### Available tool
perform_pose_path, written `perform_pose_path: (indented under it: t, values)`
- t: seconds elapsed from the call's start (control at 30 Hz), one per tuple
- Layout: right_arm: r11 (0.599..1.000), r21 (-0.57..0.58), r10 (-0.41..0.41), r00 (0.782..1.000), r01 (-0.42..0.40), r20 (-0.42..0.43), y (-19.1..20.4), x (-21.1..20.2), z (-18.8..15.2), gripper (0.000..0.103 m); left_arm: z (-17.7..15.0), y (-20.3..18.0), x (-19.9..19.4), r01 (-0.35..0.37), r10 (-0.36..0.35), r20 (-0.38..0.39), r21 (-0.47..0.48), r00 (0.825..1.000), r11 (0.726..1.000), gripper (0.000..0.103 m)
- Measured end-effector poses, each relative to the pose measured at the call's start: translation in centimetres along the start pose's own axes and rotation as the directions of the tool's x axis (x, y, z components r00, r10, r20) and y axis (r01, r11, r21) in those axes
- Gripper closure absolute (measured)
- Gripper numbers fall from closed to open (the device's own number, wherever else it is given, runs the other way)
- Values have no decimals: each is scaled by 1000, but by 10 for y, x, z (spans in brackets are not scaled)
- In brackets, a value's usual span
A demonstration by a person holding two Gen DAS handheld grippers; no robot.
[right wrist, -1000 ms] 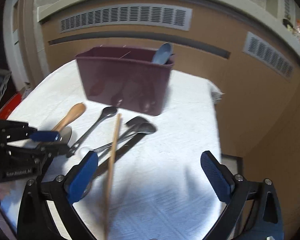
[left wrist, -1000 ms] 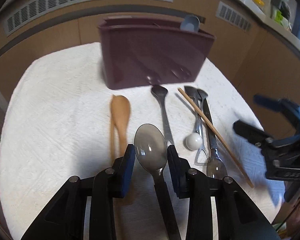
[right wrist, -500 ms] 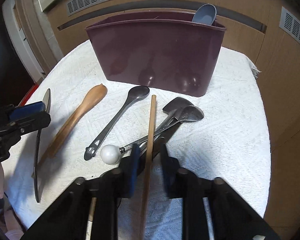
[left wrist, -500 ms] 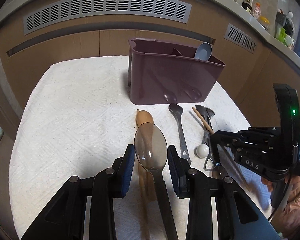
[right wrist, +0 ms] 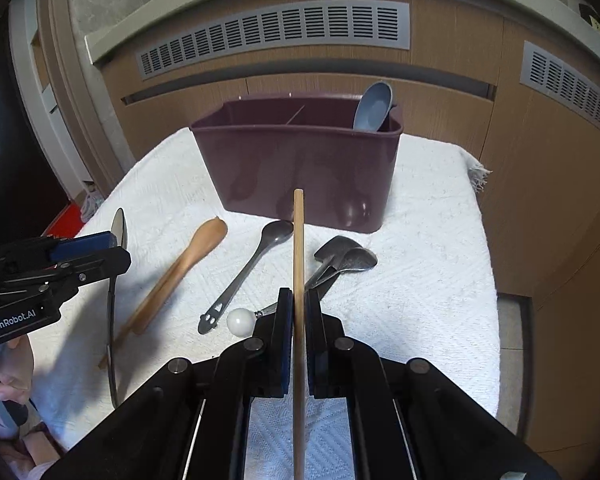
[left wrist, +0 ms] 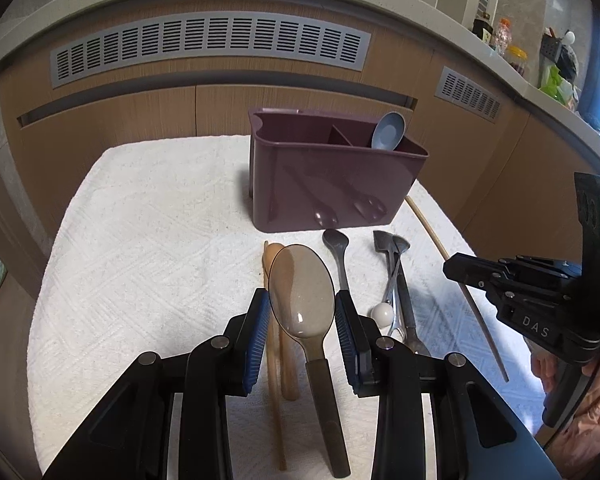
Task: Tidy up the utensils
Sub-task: 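Lift the grey spoon and wooden chopstick up over the caddy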
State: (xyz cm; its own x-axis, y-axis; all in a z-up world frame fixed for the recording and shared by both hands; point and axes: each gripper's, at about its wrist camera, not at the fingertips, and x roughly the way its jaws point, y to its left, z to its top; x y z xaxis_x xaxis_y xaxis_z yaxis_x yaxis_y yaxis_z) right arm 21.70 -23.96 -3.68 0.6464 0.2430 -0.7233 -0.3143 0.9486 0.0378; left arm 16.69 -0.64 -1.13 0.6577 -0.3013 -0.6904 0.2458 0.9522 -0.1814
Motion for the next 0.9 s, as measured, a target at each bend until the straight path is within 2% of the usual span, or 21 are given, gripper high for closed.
perform_pose_path:
  t: [0.37,0.73,0.9]
  values:
    - [1000,3,-3,998,3,68,2,-16,3,99,6,-3,-18,9,-9,47,6,999,1000,69]
    - [1000,14,-10,996,9,90,1,-19,3,99,9,-4,-29,5,-5,72,2,997,1000,69]
    - [1000,30,-7,989,3,146,0,-31,11,98,32,-13,-49,20,-25,140,35,990,999,69]
